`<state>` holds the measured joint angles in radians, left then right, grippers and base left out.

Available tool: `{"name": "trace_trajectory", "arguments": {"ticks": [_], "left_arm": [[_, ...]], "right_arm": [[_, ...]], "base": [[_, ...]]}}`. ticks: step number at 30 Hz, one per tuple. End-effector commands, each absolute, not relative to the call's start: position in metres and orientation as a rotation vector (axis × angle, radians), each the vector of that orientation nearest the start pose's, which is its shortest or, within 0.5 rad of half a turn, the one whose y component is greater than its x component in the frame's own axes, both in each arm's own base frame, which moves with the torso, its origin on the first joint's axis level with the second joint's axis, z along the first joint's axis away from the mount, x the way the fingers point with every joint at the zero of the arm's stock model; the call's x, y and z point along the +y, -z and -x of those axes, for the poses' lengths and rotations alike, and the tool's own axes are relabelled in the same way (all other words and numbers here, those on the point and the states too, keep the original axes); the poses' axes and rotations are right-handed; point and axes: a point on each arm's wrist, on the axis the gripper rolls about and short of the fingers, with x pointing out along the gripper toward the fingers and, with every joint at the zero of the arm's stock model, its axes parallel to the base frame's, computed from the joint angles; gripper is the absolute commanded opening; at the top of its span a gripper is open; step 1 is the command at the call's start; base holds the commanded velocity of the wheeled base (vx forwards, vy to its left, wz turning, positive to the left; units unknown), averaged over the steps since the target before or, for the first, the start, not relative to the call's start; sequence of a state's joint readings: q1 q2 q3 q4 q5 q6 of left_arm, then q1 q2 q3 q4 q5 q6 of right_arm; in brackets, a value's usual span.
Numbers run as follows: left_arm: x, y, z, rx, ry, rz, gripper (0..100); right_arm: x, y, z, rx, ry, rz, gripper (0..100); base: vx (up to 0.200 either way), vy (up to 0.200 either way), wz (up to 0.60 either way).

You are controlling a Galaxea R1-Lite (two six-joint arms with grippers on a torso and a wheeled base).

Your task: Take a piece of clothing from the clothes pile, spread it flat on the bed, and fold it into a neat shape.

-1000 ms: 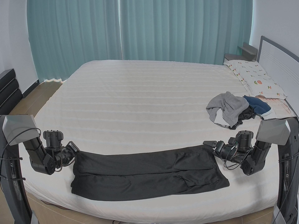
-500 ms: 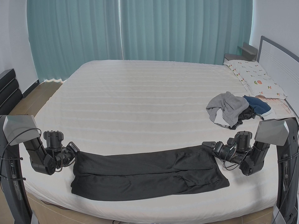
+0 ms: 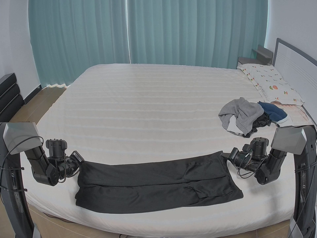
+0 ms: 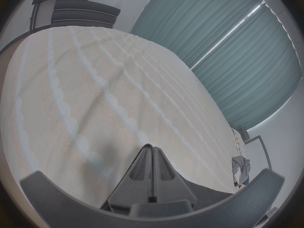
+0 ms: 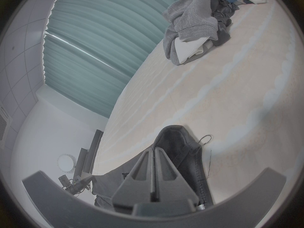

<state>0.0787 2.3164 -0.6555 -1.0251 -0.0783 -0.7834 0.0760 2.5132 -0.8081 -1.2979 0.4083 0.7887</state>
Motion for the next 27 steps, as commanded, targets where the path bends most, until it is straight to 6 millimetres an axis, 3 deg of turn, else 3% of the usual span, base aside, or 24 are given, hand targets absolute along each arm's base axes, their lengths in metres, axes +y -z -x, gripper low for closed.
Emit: {"name": "trace_trajectory", "arguments": {"ticks": [1, 3, 4, 8, 9, 14, 18, 25, 27], "left_arm": [[0.025, 0.024, -0.345, 0.610, -0.250, 0.804, 0], [0.024, 0.026, -0.344, 0.616, -0.250, 0.796, 0], [0.024, 0.026, -0.344, 0.617, -0.247, 0.793, 0], [0.023, 0.026, -0.343, 0.625, -0.245, 0.787, 0], [0.023, 0.027, -0.342, 0.630, -0.245, 0.781, 100], [0.023, 0.029, -0.340, 0.634, -0.246, 0.783, 100], [0.024, 0.026, -0.341, 0.628, -0.233, 0.796, 100], [0.026, 0.015, -0.340, 0.605, -0.177, 0.902, 100], [0.027, 0.013, -0.340, 0.605, -0.162, 0.921, 100]], "right_arm": [[0.038, 0.048, -0.384, 0.581, -0.291, -0.830, 0], [0.038, 0.048, -0.384, 0.583, -0.291, -0.829, 0], [0.038, 0.049, -0.383, 0.585, -0.288, -0.830, 100], [0.037, 0.049, -0.382, 0.587, -0.286, -0.831, 100], [0.037, 0.046, -0.382, 0.573, -0.290, -0.829, 100], [0.037, 0.014, -0.383, 0.492, -0.285, -0.816, 100], [0.047, 0.000, -0.377, 0.473, -0.316, -0.805, 100], [0.063, 0.012, -0.371, 0.524, -0.349, -0.765, 100], [0.064, 0.024, -0.372, 0.545, -0.344, -0.754, 100]], "base": [[0.000, 0.000, 0.00], [0.000, 0.000, 0.00], [0.000, 0.000, 0.00], [0.000, 0.000, 0.00], [0.000, 0.000, 0.00], [0.000, 0.000, 0.00], [0.000, 0.000, 0.00], [0.000, 0.000, 0.00], [0.000, 0.000, 0.00]]}}
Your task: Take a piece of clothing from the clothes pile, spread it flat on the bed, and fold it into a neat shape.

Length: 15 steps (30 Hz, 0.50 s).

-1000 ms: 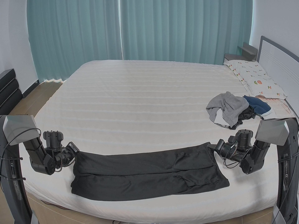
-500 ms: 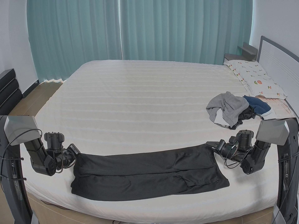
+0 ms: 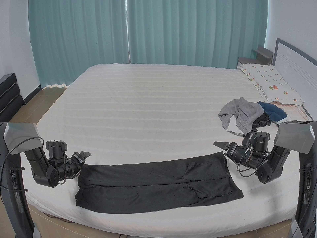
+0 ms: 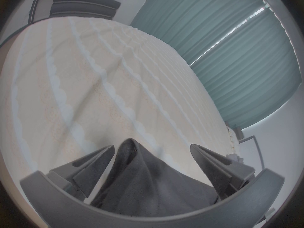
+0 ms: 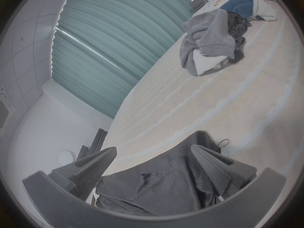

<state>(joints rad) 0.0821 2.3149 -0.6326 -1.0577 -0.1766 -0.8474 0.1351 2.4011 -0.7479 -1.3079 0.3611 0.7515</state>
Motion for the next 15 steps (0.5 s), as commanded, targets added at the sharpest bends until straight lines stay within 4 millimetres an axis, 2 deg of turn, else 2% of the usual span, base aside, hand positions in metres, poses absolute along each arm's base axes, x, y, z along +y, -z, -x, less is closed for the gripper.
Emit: {"name": "trace_trajectory", "arguments": {"ticks": [1, 8, 13, 14, 15], "left_arm": [[0.028, 0.013, -0.340, 0.604, -0.164, 0.921, 100], [0.027, 0.014, -0.340, 0.605, -0.162, 0.921, 100], [0.028, 0.014, -0.340, 0.604, -0.163, 0.917, 100], [0.027, 0.014, -0.340, 0.605, -0.161, 0.918, 100], [0.028, 0.014, -0.340, 0.604, -0.163, 0.917, 100]], "right_arm": [[0.063, 0.029, -0.373, 0.553, -0.339, -0.744, 100], [0.065, 0.050, -0.371, 0.604, -0.333, -0.712, 100], [0.066, 0.052, -0.371, 0.614, -0.336, -0.713, 100], [0.066, 0.052, -0.372, 0.607, -0.337, -0.712, 0], [0.065, 0.051, -0.373, 0.605, -0.334, -0.712, 0]], "base": [[0.000, 0.000, 0.00], [0.000, 0.000, 0.00], [0.000, 0.000, 0.00], [0.000, 0.000, 0.00], [0.000, 0.000, 0.00]]}}
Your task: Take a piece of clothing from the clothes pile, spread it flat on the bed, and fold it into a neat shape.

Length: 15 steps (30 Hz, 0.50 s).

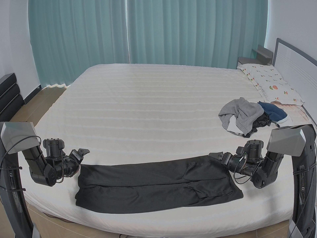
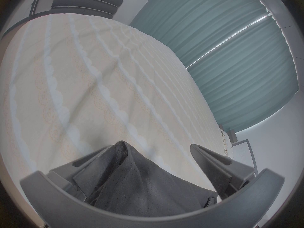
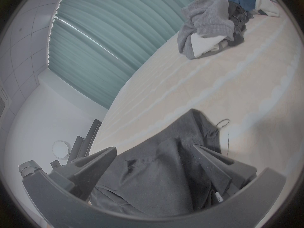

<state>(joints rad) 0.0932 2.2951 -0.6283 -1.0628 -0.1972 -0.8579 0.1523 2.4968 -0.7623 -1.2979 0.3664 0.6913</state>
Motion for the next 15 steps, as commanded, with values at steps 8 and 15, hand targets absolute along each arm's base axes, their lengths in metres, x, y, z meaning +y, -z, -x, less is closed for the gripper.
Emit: {"name": "trace_trajectory", "arguments": {"ticks": [8, 15], "left_arm": [[0.0271, 0.0154, -0.3407, 0.606, -0.166, 0.913, 100], [0.0276, 0.0141, -0.3404, 0.604, -0.164, 0.917, 100]], "right_arm": [[0.0617, 0.0456, -0.3754, 0.563, -0.332, -0.682, 0], [0.0617, 0.0471, -0.3789, 0.509, -0.323, -0.674, 0]], "base": [[0.000, 0.000, 0.00], [0.000, 0.000, 0.00]]}}
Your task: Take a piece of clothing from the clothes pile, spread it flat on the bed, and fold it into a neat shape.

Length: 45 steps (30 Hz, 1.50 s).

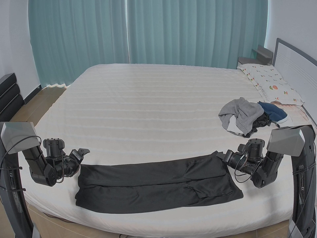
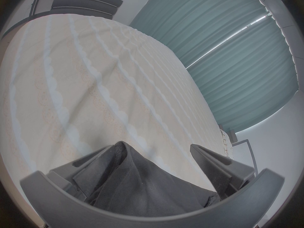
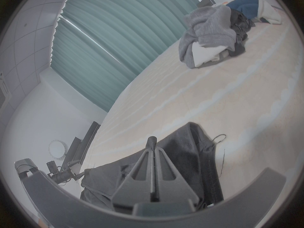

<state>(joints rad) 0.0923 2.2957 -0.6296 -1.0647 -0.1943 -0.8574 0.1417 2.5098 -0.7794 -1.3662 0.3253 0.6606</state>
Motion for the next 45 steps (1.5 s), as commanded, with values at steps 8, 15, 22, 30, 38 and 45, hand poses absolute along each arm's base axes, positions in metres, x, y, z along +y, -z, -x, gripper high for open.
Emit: {"name": "trace_trajectory", "arguments": {"ticks": [8, 15, 22, 30, 38, 45], "left_arm": [[0.028, 0.014, -0.340, 0.604, -0.162, 0.916, 100], [0.027, 0.014, -0.338, 0.614, -0.155, 0.919, 100], [0.028, 0.014, -0.337, 0.615, -0.152, 0.923, 100], [0.028, 0.015, -0.335, 0.612, -0.143, 0.921, 100], [0.028, 0.015, -0.335, 0.614, -0.141, 0.920, 100], [0.028, 0.015, -0.335, 0.614, -0.141, 0.920, 100]], "right_arm": [[0.061, 0.057, -0.377, 0.533, -0.321, -0.630, 0], [0.057, 0.042, -0.380, 0.472, -0.287, -0.625, 100], [0.074, -0.003, -0.381, 0.435, -0.312, -0.549, 100], [0.140, -0.021, -0.378, 0.503, -0.375, -0.381, 100], [0.173, -0.001, -0.386, 0.593, -0.406, -0.318, 100], [0.182, 0.019, -0.385, 0.666, -0.384, -0.234, 100]], "base": [[0.000, 0.000, 0.00], [0.000, 0.000, 0.00], [0.000, 0.000, 0.00], [0.000, 0.000, 0.00], [0.000, 0.000, 0.00], [0.000, 0.000, 0.00]]}}
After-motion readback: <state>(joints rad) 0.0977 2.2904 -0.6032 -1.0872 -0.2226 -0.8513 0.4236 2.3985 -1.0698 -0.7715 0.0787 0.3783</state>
